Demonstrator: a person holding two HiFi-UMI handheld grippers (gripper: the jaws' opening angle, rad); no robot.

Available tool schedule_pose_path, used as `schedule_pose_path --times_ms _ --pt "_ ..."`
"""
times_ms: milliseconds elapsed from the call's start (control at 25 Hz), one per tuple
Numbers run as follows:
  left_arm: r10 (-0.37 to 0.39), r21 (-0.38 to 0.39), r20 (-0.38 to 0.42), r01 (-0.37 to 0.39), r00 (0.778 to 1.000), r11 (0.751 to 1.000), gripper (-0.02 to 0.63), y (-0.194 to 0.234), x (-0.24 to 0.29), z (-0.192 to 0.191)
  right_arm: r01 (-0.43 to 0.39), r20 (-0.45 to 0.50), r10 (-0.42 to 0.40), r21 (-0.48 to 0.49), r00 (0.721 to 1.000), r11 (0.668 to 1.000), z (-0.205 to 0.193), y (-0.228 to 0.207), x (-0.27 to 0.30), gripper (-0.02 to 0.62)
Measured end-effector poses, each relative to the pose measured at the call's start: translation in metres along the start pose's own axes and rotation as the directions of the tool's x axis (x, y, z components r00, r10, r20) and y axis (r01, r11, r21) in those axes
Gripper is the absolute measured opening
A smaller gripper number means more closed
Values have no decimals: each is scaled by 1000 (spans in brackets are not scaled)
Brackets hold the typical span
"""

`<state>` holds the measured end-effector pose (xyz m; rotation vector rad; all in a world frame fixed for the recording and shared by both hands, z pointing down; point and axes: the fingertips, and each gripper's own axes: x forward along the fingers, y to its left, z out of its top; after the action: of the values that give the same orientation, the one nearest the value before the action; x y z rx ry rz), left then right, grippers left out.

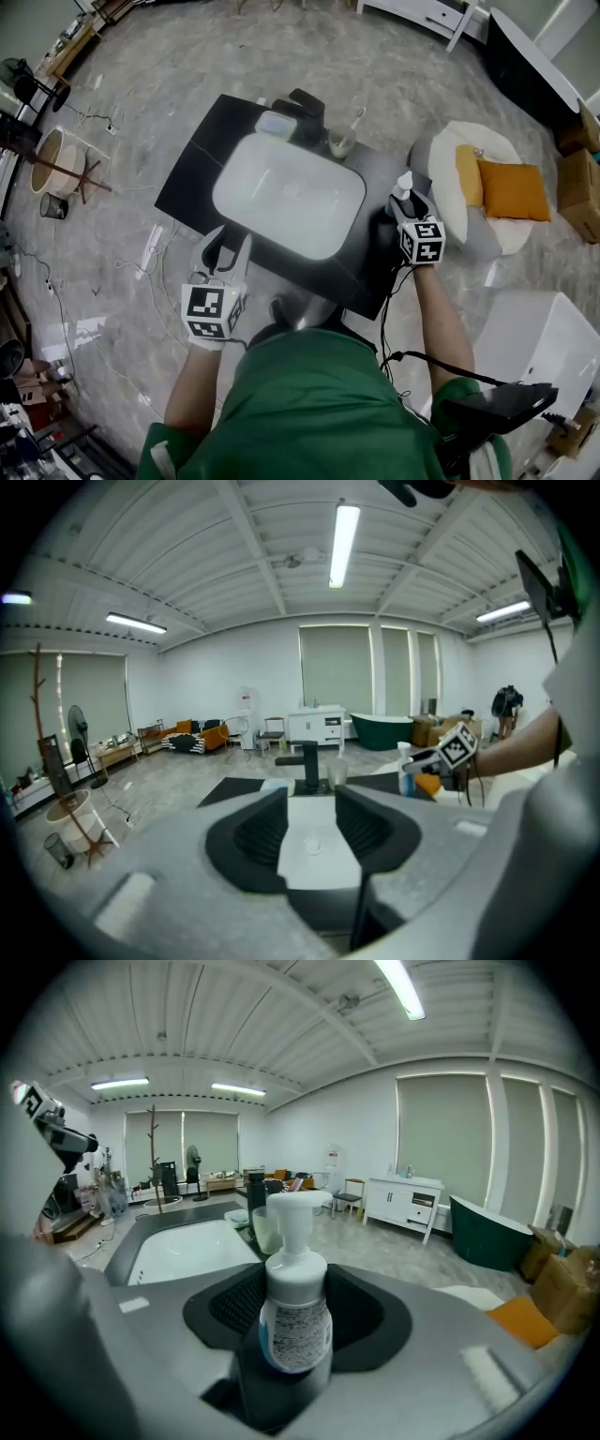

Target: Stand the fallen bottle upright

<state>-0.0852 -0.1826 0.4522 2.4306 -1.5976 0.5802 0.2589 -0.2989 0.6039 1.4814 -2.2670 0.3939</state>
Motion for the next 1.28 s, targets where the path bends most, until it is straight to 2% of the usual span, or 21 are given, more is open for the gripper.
schedule_pose_path --times_ms 160,520,800,1040,1280 --pt "33 -12 -15 -33 999 999 156 7 -3 -6 29 1 -29 56 1000 998 3 -24 21 204" --pt "92 -39 -50 -94 995 995 156 20 -11 -19 78 50 -82 92 995 993 8 -42 47 207" --pt "70 -44 -30 -71 997 996 156 16 -3 -14 86 43 -91 105 995 991 -1 -39 41 209" --pt "44 -44 -12 -44 999 998 155 12 1 -7 72 -12 -71 119 997 990 -10 -38 35 209" --pt "25 -53 9 -24 1000 998 155 18 2 -6 92 22 -97 170 995 981 -5 -35 10 209"
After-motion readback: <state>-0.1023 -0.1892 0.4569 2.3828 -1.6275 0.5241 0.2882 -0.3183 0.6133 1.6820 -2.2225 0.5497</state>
